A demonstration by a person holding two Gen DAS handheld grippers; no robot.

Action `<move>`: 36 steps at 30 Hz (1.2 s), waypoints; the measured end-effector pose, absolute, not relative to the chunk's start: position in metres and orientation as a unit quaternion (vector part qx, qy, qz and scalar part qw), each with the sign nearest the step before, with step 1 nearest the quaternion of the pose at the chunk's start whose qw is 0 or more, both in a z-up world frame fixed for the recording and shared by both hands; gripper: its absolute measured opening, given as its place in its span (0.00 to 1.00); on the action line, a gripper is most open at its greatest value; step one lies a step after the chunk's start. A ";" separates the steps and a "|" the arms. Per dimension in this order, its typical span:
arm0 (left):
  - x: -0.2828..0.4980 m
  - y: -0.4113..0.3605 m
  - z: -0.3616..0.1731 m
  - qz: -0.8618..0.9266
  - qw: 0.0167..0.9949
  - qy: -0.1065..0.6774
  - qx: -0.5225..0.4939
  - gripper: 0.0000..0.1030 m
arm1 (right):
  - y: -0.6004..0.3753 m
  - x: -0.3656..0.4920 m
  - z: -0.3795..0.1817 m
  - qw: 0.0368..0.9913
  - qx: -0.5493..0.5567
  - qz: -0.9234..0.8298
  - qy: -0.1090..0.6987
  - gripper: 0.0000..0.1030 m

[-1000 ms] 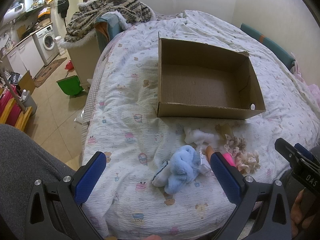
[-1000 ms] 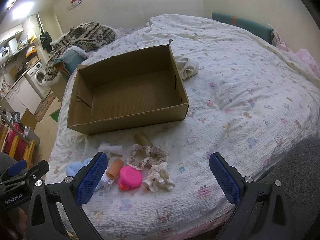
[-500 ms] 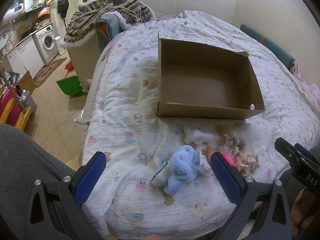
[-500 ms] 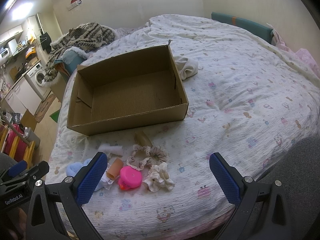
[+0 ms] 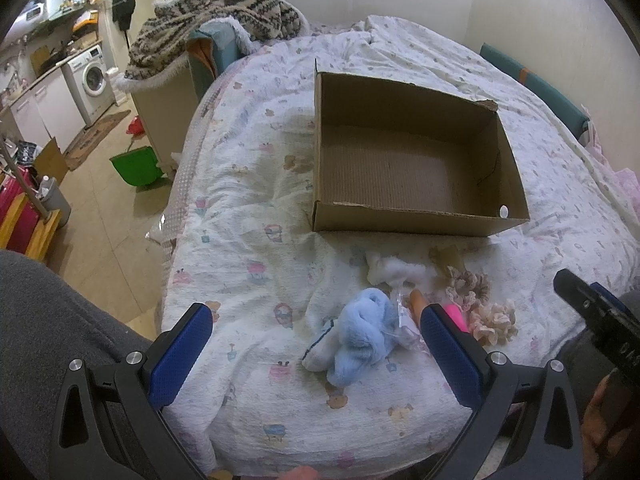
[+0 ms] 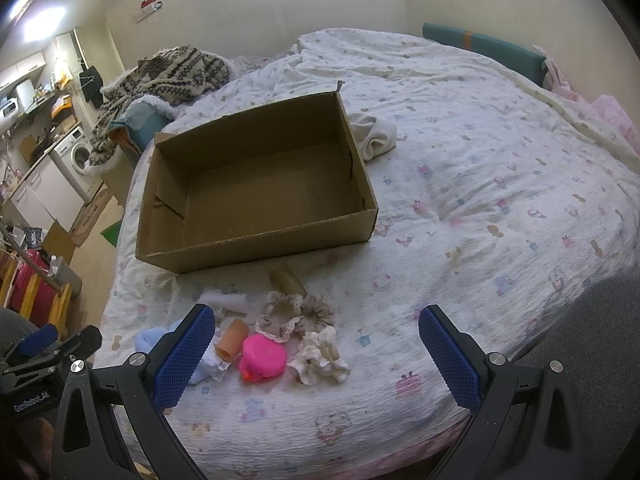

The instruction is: Organize soft objects

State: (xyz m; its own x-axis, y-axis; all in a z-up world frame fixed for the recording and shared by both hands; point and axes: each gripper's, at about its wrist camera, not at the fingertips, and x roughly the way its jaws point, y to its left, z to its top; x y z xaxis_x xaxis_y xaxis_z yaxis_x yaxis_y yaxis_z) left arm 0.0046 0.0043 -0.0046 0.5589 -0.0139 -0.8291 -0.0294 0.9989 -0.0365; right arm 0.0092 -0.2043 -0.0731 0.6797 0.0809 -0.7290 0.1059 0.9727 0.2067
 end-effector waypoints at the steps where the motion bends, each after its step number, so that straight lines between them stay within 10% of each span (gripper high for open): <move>1: 0.007 0.005 -0.004 0.004 0.880 0.473 -0.025 1.00 | -0.205 0.010 -0.071 0.908 0.119 -0.003 0.401 1.00; 25: 0.075 0.012 -0.071 -0.015 0.754 0.653 -0.074 0.86 | -0.269 0.067 -0.105 0.846 0.229 -0.012 0.481 1.00; 30: 0.073 -0.002 -0.095 -0.039 0.728 0.680 -0.077 0.37 | -0.269 0.072 -0.109 0.843 0.223 -0.011 0.489 1.00; 36: 0.062 0.000 -0.090 -0.044 0.737 0.671 -0.068 0.16 | -0.270 0.074 -0.112 0.839 0.225 -0.010 0.495 1.00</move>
